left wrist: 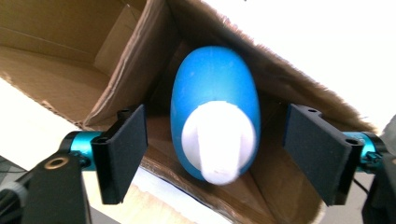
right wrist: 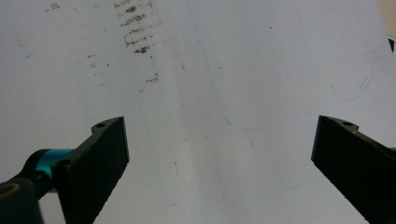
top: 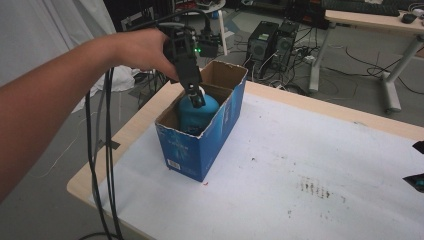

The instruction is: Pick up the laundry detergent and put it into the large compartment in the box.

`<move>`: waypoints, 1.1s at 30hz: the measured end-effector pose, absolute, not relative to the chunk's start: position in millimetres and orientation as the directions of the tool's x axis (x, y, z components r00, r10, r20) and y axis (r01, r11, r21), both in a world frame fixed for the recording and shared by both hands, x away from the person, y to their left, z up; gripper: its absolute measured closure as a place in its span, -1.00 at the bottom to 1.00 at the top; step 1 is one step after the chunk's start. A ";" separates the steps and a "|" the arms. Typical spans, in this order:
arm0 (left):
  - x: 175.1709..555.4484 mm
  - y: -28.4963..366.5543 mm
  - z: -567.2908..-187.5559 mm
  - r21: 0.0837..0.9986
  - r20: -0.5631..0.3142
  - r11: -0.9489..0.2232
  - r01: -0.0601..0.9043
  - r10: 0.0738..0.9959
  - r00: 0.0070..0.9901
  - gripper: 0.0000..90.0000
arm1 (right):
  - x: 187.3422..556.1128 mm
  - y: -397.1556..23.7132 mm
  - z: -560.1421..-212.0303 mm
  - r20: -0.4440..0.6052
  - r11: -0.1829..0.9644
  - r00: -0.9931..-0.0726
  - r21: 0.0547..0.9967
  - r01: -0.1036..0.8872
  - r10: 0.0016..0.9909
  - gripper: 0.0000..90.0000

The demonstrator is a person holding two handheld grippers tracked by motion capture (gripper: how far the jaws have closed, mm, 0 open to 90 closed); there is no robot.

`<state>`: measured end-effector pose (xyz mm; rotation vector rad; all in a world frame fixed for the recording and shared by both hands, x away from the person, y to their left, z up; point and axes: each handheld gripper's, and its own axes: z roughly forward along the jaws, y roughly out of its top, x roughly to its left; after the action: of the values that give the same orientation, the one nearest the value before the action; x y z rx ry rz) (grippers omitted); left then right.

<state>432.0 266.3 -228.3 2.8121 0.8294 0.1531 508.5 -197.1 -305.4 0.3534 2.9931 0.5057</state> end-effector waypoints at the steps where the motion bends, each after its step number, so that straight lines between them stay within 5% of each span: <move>1: 431.0 265.0 -225.7 0.228 0.048 -0.822 0.522 0.544 0.837 -0.51 | 508.5 -197.1 -305.4 -0.045 0.919 -0.970 0.333 0.212 0.240 -0.93; 20: 405.9 205.0 -179.3 0.303 0.101 -0.829 0.470 0.518 0.849 -0.52 | 494.3 -203.2 -291.4 -0.073 0.906 -0.967 0.374 0.200 0.243 -0.93; 23: 403.5 195.8 -178.1 0.303 0.106 -0.836 0.457 0.506 0.856 -0.87 | 492.2 -205.1 -289.7 -0.076 0.903 -0.966 0.381 0.199 0.245 -0.93; 33: 393.4 135.5 -190.4 0.243 0.112 -0.904 0.350 0.385 0.916 -0.96 | 478.7 -215.4 -284.8 -0.083 0.891 -0.963 0.406 0.202 0.256 -0.93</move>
<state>393.4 135.5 -190.4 2.8590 0.5557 0.2326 478.7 -215.4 -284.8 0.3551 2.9238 0.6065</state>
